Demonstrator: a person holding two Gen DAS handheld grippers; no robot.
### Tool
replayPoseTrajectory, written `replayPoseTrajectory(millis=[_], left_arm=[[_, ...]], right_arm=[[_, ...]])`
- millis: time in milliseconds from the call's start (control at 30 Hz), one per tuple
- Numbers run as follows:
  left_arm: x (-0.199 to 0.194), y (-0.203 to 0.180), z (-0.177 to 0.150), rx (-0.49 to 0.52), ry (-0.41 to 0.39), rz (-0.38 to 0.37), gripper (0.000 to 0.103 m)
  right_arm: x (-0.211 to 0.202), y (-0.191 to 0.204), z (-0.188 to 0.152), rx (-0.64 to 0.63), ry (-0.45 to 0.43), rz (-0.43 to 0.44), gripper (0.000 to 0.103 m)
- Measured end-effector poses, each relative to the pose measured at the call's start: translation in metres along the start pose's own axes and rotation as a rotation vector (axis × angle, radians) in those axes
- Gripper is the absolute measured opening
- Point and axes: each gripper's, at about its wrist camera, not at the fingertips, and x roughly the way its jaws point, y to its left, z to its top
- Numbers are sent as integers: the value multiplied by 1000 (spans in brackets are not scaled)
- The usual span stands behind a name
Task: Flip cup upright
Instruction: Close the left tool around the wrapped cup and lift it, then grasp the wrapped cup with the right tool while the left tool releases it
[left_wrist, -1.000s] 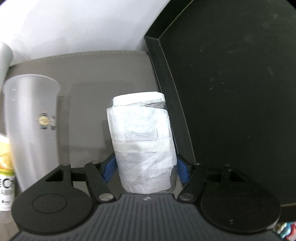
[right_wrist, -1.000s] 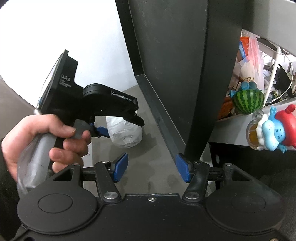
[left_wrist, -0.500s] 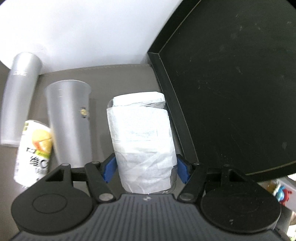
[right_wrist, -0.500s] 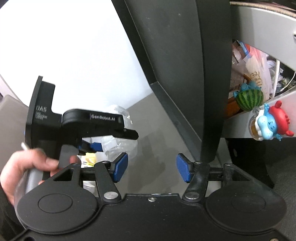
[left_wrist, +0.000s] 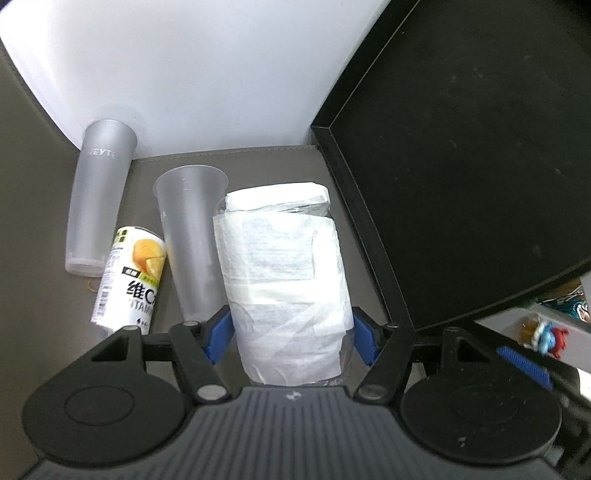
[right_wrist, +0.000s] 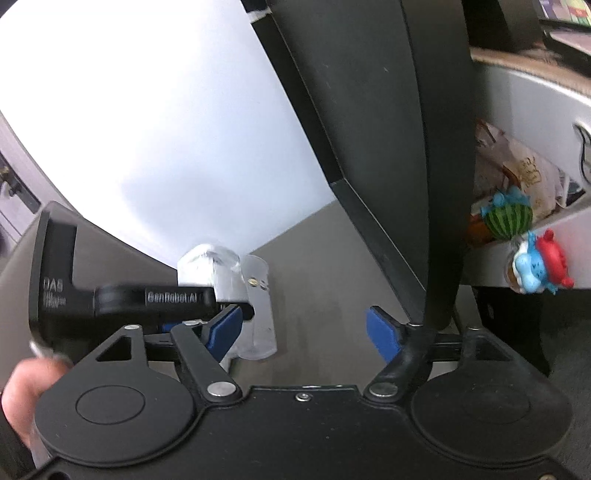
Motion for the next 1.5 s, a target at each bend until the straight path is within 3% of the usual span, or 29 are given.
replayPoseTrajectory(millis=[300,600,833,967,1300,1333,1400,1433,1500], left_arm=[[-37,-9,-35,53,-34,-2,66],[-68,-6,-69,75,-54,-18,66],[-91,-10,-91,103,-73,-37,66],[-103,-11,-101,117,-89,-47,66],[-123,-16,-128,146,-112,-56,66],[-124,-14,-130,146,-114,-55,66],[-126,-13,-135,141,-118,-51,66],[-126,-10,-136,136,-114,-49,67],[-127,-8,-140,121,-105,-34,66]], right_arm=[[-12,9,11,-1,-18,103,82],[-11,22,9,-2,40,236,93],[1,36,2,-4,141,381,103],[8,41,-3,18,215,446,103],[5,55,-16,-16,304,562,102],[3,56,-18,-24,308,566,102],[0,60,-21,-45,323,577,89],[-1,62,-23,-56,332,581,70],[-3,65,-25,-67,348,581,67]])
